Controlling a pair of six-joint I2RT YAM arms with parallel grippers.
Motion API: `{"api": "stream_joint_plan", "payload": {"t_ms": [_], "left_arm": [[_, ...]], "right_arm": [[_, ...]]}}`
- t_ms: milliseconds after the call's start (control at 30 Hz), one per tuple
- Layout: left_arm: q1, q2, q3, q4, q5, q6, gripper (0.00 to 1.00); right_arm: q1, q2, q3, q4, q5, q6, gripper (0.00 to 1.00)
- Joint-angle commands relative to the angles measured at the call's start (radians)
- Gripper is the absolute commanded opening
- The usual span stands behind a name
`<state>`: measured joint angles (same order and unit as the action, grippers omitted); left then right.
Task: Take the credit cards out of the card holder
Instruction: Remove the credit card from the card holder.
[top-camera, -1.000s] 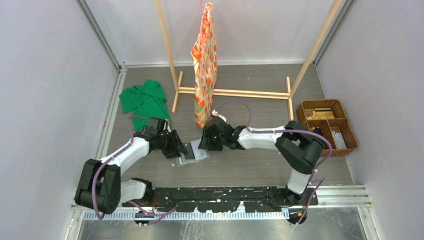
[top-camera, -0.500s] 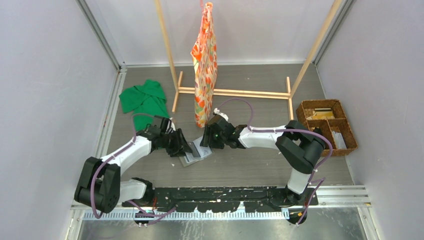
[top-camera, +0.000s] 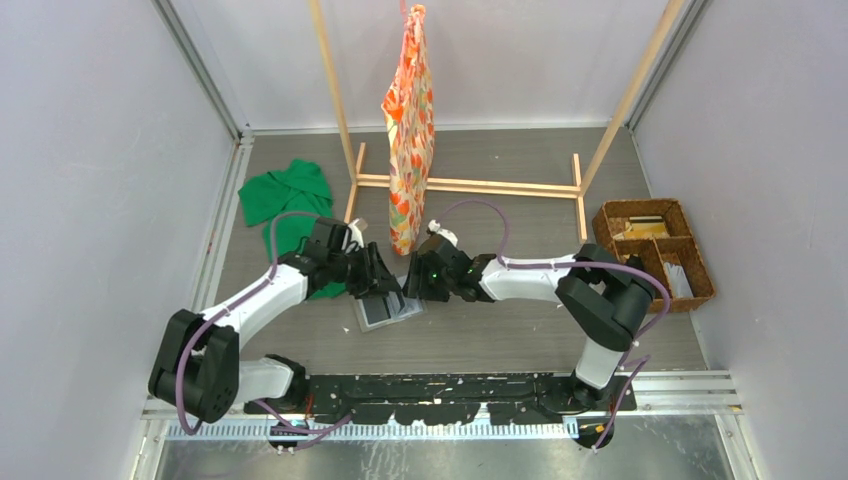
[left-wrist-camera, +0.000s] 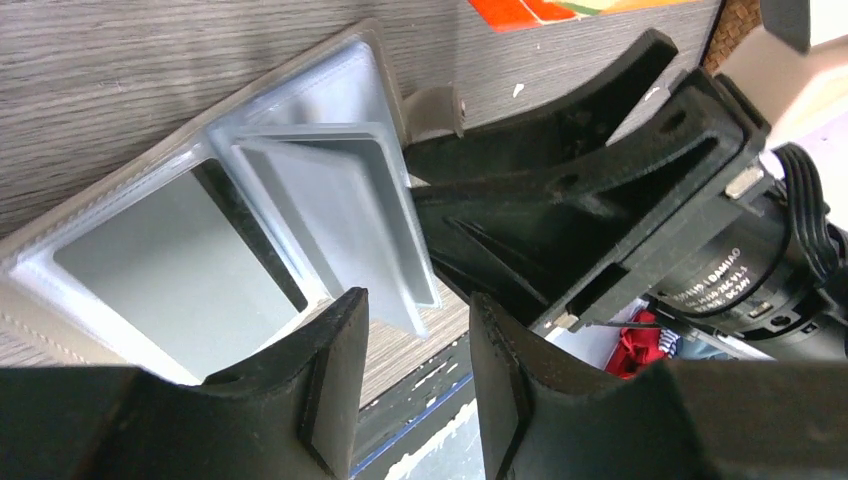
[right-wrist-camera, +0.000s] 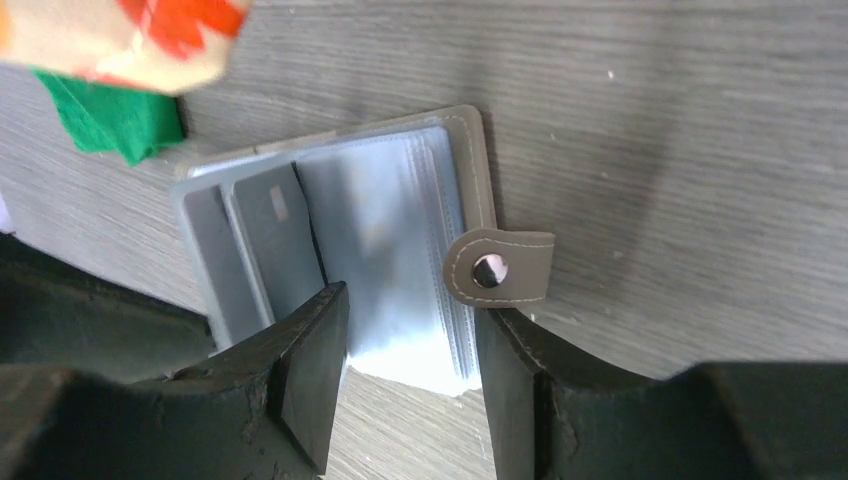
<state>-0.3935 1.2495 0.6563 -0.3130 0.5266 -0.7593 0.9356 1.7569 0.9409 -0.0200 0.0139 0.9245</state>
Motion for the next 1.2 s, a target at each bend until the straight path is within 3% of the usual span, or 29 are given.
{"api": "stream_joint_plan", "payload": {"t_ms": [0, 600, 933, 1067, 1167], "left_arm": [[-0.004, 0.019, 0.037, 0.039, 0.029, -0.005, 0.43], [-0.004, -0.016, 0.044, -0.033, -0.038, 0.015, 0.43], [0.004, -0.047, 0.04, -0.066, -0.095, 0.008, 0.43], [0.014, -0.062, 0.037, -0.078, -0.106, 0.004, 0.43], [0.016, -0.061, 0.034, -0.084, -0.11, 0.005, 0.43]], "right_arm": [[0.011, -0.088, -0.041, -0.041, 0.047, 0.005, 0.55], [0.01, -0.127, -0.035, -0.064, 0.058, -0.026, 0.56], [0.017, -0.115, 0.002, -0.014, -0.058, -0.087, 0.56], [0.022, -0.128, 0.017, -0.052, -0.019, -0.103, 0.56], [0.018, -0.159, 0.0, -0.093, 0.092, -0.082, 0.56]]}}
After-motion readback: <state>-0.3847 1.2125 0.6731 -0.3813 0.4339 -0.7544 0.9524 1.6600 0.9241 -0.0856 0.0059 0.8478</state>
